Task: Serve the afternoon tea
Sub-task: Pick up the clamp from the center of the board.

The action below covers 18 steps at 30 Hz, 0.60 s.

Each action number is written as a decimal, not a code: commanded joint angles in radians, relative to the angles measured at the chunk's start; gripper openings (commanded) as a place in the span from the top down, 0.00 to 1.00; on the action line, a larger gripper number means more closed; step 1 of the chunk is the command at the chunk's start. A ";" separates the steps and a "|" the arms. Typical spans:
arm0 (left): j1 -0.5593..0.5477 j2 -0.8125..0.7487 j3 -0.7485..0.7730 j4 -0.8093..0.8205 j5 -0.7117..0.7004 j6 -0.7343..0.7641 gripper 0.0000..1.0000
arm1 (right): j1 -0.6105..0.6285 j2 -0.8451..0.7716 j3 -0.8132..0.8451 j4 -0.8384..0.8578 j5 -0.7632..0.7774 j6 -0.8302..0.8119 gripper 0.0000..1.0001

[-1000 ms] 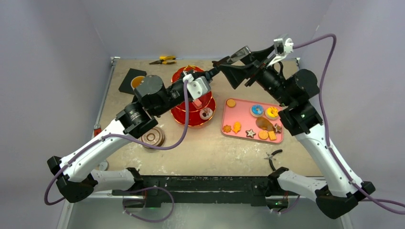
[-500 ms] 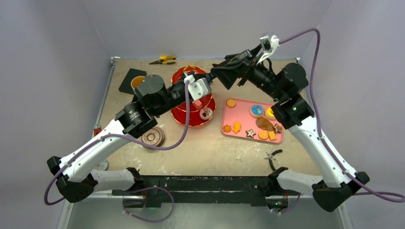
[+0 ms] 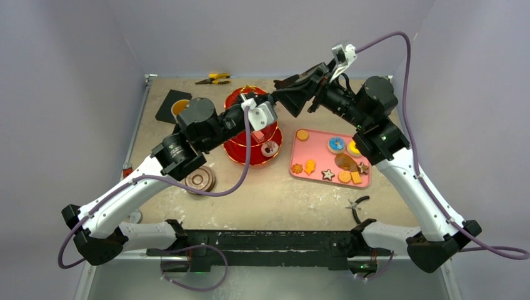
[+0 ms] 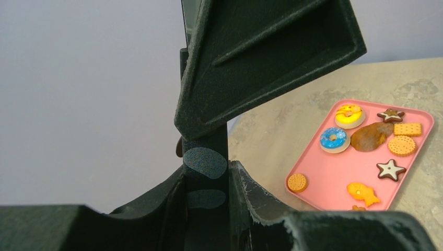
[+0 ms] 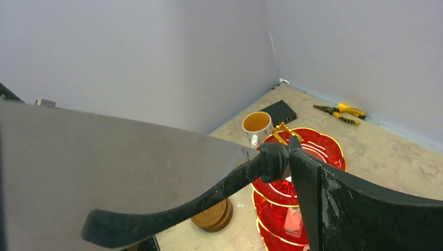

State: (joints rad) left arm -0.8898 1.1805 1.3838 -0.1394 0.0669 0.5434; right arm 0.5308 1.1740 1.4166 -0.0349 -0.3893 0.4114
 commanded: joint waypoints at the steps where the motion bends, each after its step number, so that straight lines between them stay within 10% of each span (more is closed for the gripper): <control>1: 0.000 -0.007 0.024 0.067 0.001 0.022 1.00 | 0.004 0.015 0.043 -0.035 -0.021 -0.011 0.01; 18: 0.000 0.009 0.021 -0.002 0.010 0.039 1.00 | 0.020 0.041 0.062 0.002 -0.067 -0.010 0.08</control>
State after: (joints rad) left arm -0.8837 1.1824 1.3838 -0.1452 0.0467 0.5453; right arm 0.5434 1.2186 1.4380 -0.0479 -0.4198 0.4110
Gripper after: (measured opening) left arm 0.284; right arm 0.947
